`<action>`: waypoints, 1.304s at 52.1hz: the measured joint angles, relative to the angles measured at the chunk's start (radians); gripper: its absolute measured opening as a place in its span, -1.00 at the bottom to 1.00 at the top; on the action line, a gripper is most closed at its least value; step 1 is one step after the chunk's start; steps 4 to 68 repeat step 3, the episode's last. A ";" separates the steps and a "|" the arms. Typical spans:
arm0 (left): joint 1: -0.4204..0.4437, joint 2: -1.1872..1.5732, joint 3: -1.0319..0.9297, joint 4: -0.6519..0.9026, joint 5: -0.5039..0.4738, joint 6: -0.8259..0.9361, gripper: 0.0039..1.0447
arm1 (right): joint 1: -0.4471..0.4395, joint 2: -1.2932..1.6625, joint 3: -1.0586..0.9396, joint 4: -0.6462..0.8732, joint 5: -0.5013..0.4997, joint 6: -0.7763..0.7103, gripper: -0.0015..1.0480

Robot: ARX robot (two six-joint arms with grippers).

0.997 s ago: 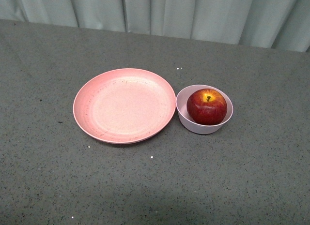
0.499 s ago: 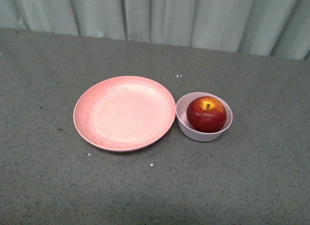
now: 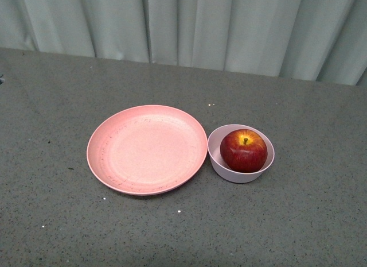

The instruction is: Move apple from plate to bowl

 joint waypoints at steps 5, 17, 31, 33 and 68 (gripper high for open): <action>0.000 0.000 0.000 0.000 0.000 0.000 0.88 | 0.000 0.000 0.000 0.000 0.000 0.000 0.82; 0.000 0.000 0.000 0.000 0.000 0.000 0.88 | 0.000 0.000 0.000 0.000 0.000 0.000 0.82; 0.000 0.000 0.000 0.000 0.000 0.000 0.88 | 0.000 0.000 0.000 0.000 0.000 0.000 0.82; 0.000 0.000 0.000 0.000 0.000 0.000 0.88 | 0.000 0.000 0.000 0.000 0.000 0.000 0.82; 0.000 0.000 0.000 0.000 0.000 0.000 0.88 | 0.000 0.000 0.000 0.000 0.000 0.000 0.82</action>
